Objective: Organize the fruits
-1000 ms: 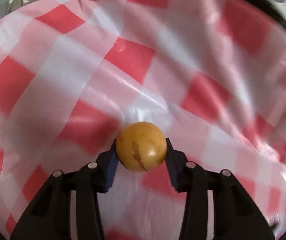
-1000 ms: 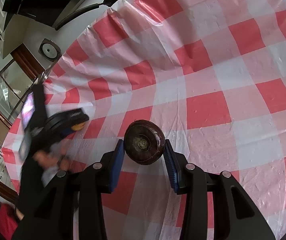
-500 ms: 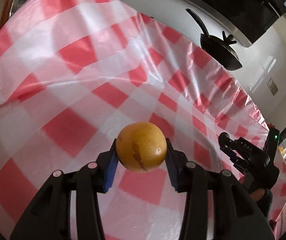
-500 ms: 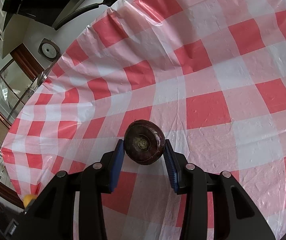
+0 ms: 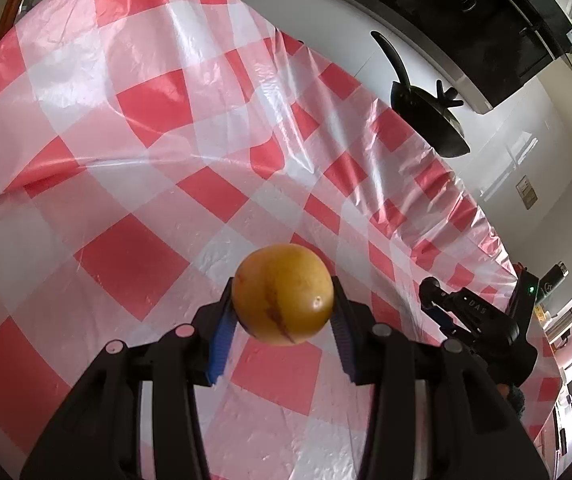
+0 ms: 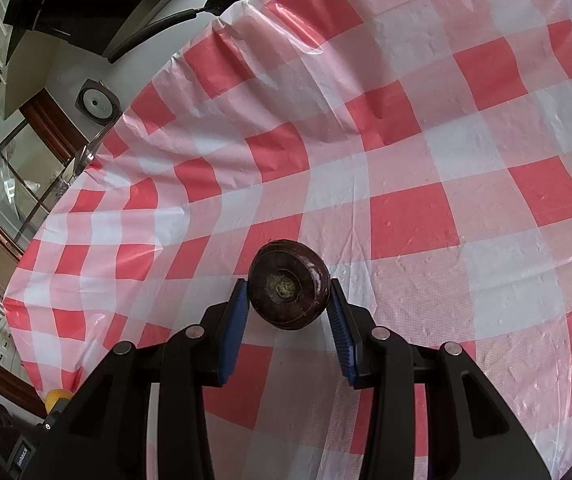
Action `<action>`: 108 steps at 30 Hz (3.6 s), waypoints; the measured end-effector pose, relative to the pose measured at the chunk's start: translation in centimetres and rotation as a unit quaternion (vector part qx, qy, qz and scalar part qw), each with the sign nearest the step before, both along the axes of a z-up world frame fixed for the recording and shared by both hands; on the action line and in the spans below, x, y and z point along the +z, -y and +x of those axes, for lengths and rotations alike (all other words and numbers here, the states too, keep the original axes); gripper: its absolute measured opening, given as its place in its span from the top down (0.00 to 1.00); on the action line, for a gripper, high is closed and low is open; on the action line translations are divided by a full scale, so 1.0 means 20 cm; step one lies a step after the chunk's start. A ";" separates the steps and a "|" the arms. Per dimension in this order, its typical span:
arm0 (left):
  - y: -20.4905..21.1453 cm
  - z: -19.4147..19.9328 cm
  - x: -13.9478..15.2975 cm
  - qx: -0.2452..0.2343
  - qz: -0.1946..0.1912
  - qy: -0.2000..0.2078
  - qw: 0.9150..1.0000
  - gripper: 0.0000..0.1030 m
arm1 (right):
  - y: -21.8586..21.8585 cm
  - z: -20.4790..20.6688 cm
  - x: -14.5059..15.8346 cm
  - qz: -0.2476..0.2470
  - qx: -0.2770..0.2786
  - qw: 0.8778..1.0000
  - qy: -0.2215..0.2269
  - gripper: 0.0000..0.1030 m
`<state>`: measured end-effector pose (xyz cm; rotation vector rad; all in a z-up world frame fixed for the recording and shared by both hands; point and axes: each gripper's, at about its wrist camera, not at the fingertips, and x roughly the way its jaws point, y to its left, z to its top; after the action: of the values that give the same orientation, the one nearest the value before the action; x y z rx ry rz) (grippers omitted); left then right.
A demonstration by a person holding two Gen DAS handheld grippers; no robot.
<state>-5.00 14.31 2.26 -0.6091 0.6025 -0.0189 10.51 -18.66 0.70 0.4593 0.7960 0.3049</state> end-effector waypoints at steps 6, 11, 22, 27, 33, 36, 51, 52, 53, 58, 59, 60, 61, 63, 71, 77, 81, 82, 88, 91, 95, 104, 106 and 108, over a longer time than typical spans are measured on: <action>0.02 0.00 0.01 -0.008 0.013 -0.002 1.000 0.57 | -0.01 -0.02 0.01 -0.007 -0.001 1.000 -0.005 0.61; -0.01 -0.03 0.00 -0.002 -0.005 -0.014 1.000 0.57 | -0.07 -0.21 0.01 0.011 0.011 0.999 -0.028 0.61; -0.05 -0.38 0.01 0.022 0.094 -0.063 0.993 0.57 | -0.36 -0.66 0.06 -0.005 0.097 0.995 -0.015 0.61; -0.12 -0.56 0.06 0.034 0.146 -0.065 0.987 0.57 | -0.56 -0.85 0.08 -0.023 0.151 0.988 -0.003 0.61; -0.22 -0.75 0.09 0.043 0.175 -0.069 0.981 0.57 | -0.80 -1.08 0.12 -0.067 0.219 0.973 0.030 0.61; -0.28 -0.84 0.09 0.048 0.184 -0.072 0.979 0.57 | -0.92 -1.18 0.15 -0.084 0.246 0.965 0.041 0.61; -0.66 -1.36 -0.06 0.120 0.173 -0.113 0.971 0.57 | -1.43 -1.60 0.15 -0.156 0.379 0.909 0.072 0.61; -0.69 -1.39 -0.08 0.125 0.169 -0.119 0.970 0.57 | -1.47 -1.64 0.13 -0.160 0.391 0.904 0.072 0.61; -0.71 -1.41 -0.10 0.130 0.167 -0.124 0.969 0.57 | -1.50 -1.66 0.13 -0.162 0.397 0.900 0.072 0.61; -0.81 -1.53 -0.25 0.157 0.154 -0.166 0.961 0.57 | -1.68 -1.85 0.06 -0.189 0.458 0.865 0.084 0.61; -0.83 -1.55 -0.28 0.162 0.154 -0.176 0.959 0.57 | -1.70 -1.90 0.05 -0.196 0.466 0.857 0.096 0.61; -0.84 -1.57 -0.30 0.167 0.154 -0.183 0.957 0.57 | -1.73 -1.94 0.04 -0.201 0.483 0.847 0.097 0.61; -0.86 -1.60 -0.33 0.172 0.150 -0.193 0.954 0.57 | -1.76 -1.98 0.01 -0.207 0.499 0.836 0.095 0.61; -0.90 -1.65 -0.39 0.182 0.144 -0.209 0.950 0.57 | -1.82 -2.06 -0.02 -0.222 0.518 0.820 0.100 0.61; -1.01 -1.78 -0.61 0.221 0.152 -0.283 0.921 0.57 | -2.04 -2.30 -0.32 -0.297 0.593 0.744 0.081 0.61; -1.04 -1.82 -0.67 0.235 0.152 -0.302 0.911 0.21 | -2.09 -2.38 -0.50 -0.339 0.614 0.711 0.058 0.53; -1.07 -1.86 -0.64 0.263 0.163 -0.307 0.900 0.10 | -2.05 -2.42 -0.46 -0.337 0.608 0.714 0.083 0.24; -1.07 -1.87 -0.60 0.276 0.179 -0.304 0.894 0.10 | -2.04 -2.42 -0.44 -0.334 0.605 0.717 0.089 0.20; -1.04 -1.89 -0.47 0.274 0.177 -0.254 0.910 0.01 | -2.05 -2.30 -0.39 -0.304 0.581 0.752 0.063 0.16; -1.04 -1.88 -0.50 0.278 0.167 -0.292 0.900 0.02 | -2.04 -2.26 -0.39 -0.302 0.563 0.768 0.042 0.16; -1.02 -1.87 -0.57 0.259 0.140 -0.308 0.905 0.02 | -2.03 -2.19 -0.41 -0.300 0.547 0.781 0.025 0.16; -1.01 -1.85 -0.63 0.246 0.122 -0.319 0.907 0.02 | -2.03 -2.17 -0.45 -0.312 0.542 0.780 0.009 0.16; -1.00 -1.85 -0.64 0.247 0.119 -0.320 0.907 0.02 | -2.03 -2.17 -0.45 -0.312 0.541 0.781 0.009 0.16; -1.01 -1.85 -0.64 0.247 0.117 -0.320 0.907 0.02 | -2.03 -2.17 -0.45 -0.313 0.540 0.781 0.008 0.16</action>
<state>-42.02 34.46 -10.53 -0.5131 1.0518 0.7483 -32.92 21.97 -8.39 -0.6995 1.0241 1.0632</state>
